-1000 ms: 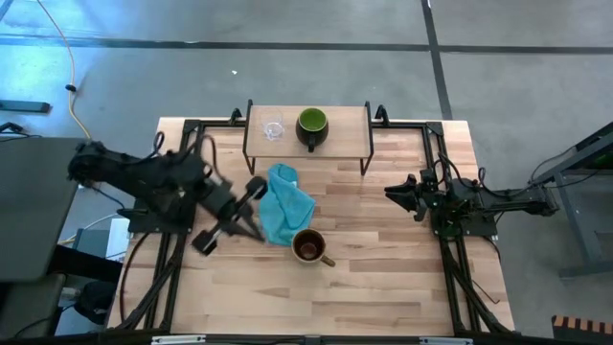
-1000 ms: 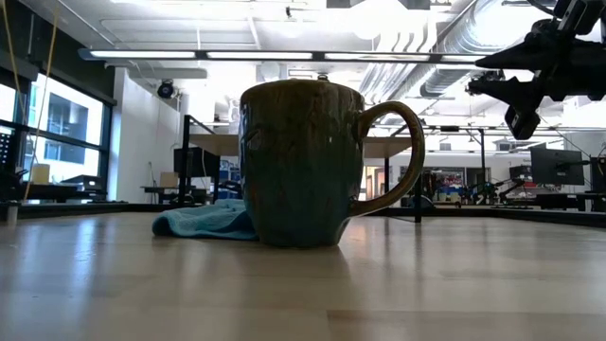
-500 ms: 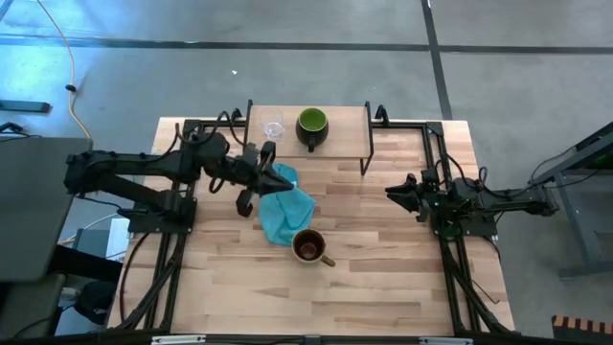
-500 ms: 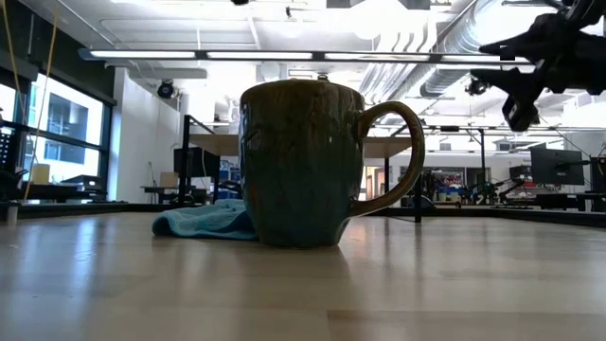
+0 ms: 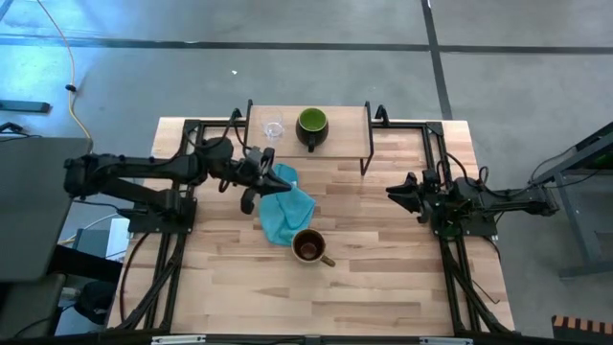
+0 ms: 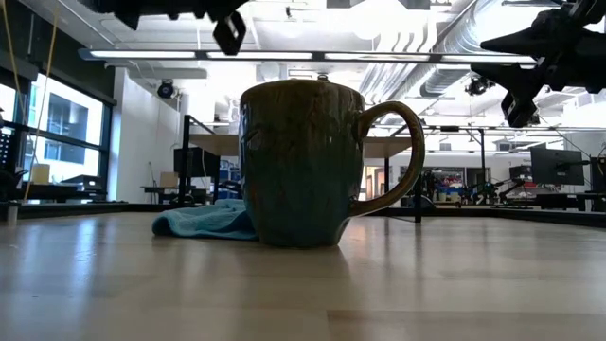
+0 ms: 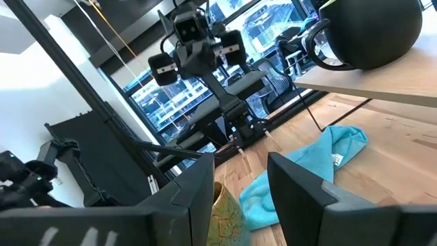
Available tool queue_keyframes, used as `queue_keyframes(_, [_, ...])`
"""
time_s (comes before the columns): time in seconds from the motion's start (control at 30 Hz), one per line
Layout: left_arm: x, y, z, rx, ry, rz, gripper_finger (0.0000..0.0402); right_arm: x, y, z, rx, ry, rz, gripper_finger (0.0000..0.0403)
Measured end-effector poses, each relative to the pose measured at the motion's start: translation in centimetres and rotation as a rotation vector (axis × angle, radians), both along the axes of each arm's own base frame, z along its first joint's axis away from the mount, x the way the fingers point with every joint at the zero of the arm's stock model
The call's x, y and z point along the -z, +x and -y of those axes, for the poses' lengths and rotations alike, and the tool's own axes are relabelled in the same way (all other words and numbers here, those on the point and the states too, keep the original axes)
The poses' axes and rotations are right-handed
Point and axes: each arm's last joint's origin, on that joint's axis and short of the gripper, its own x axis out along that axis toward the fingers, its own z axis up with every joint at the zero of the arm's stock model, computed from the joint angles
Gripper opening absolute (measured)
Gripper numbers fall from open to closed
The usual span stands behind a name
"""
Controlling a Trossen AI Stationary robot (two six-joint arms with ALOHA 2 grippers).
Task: Stack small to large cups/mugs on shelf
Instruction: Put the brown mug on the shelf
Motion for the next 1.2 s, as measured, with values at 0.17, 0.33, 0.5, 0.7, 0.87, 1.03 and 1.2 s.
queue_keyframes(0.17, [1.3,-1.4,0.4,-0.019,-0.036,-0.019,0.0,0.0,0.0,0.0,0.0,0.0,0.0,0.0128])
queue_keyframes(0.33, [2.0,-4.0,0.9,-0.115,-0.054,0.011,0.0,0.0,0.0,0.0,0.013,0.002,-0.001,0.0128])
queue_keyframes(0.5, [2.0,-6.6,1.4,-0.168,-0.052,0.091,0.0,0.0,0.0,0.1,0.024,-0.012,-0.002,0.0128])
queue_keyframes(0.7, [2.3,-9.0,2.1,-0.179,-0.069,0.147,0.0,0.0,0.0,0.1,0.035,-0.011,-0.002,0.0128])
queue_keyframes(0.87, [3.1,-10.7,2.3,-0.253,-0.113,0.155,0.0,0.0,0.0,0.1,0.034,-0.003,-0.001,0.0128])
queue_keyframes(1.03, [3.6,-11.9,2.6,-0.281,-0.136,0.148,0.0,0.0,0.0,0.1,0.033,0.003,-0.001,0.0128])
queue_keyframes(1.2, [4.2,-13.3,3.0,-0.284,-0.169,0.135,0.0001,0.0,0.0,0.1,0.033,0.004,-0.001,0.0128])
